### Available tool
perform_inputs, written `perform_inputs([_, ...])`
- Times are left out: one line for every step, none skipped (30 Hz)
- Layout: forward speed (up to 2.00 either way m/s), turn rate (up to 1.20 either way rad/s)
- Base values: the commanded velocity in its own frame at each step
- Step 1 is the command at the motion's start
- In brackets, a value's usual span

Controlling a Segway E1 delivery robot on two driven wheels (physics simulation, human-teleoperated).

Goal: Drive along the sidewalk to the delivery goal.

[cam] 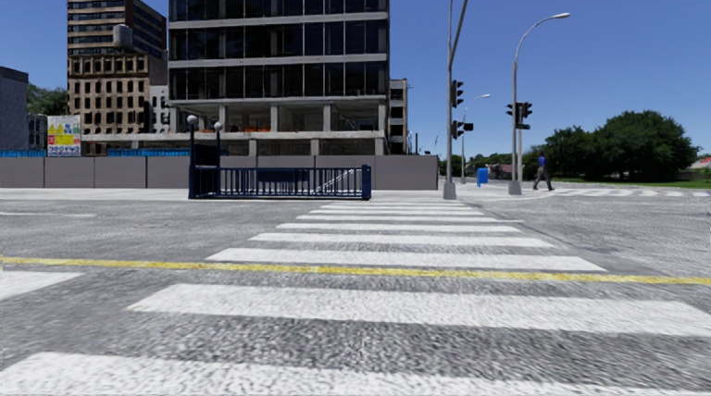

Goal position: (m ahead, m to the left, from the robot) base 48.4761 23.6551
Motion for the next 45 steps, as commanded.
perform_inputs([2.0,-0.34])
perform_inputs([2.0,-0.34])
perform_inputs([2.0,-0.34])
perform_inputs([2.0,-0.34])
perform_inputs([2.0,-0.34])
perform_inputs([2.0,-0.34])
perform_inputs([2.0,-0.34])
perform_inputs([2.0,-0.34])
perform_inputs([2.0,-0.34])
perform_inputs([2.0,-0.34])
perform_inputs([2.0,-0.34])
perform_inputs([2.0,-0.34])
perform_inputs([2.0,-0.34])
perform_inputs([2.0,-0.34])
perform_inputs([2.0,-0.3])
perform_inputs([2.0,-0.01])
perform_inputs([2.0,-0.01])
perform_inputs([2.0,0.0])
perform_inputs([2.0,0.0])
perform_inputs([2.0,0.0])
perform_inputs([2.0,0.0])
perform_inputs([2.0,0.0])
perform_inputs([2.0,0.0])
perform_inputs([2.0,0.0])
perform_inputs([2.0,0.0])
perform_inputs([2.0,0.0])
perform_inputs([2.0,0.0])
perform_inputs([2.0,0.0])
perform_inputs([2.0,0.0])
perform_inputs([2.0,0.0])
perform_inputs([2.0,0.0])
perform_inputs([2.0,0.0])
perform_inputs([2.0,0.0])
perform_inputs([2.0,0.0])
perform_inputs([2.0,0.0])
perform_inputs([2.0,0.0])
perform_inputs([2.0,0.0])
perform_inputs([2.0,0.0])
perform_inputs([2.0,0.0])
perform_inputs([2.0,0.0])
perform_inputs([2.0,0.0])
perform_inputs([2.0,0.0])
perform_inputs([2.0,0.0])
perform_inputs([2.0,0.0])
perform_inputs([2.0,0.0])
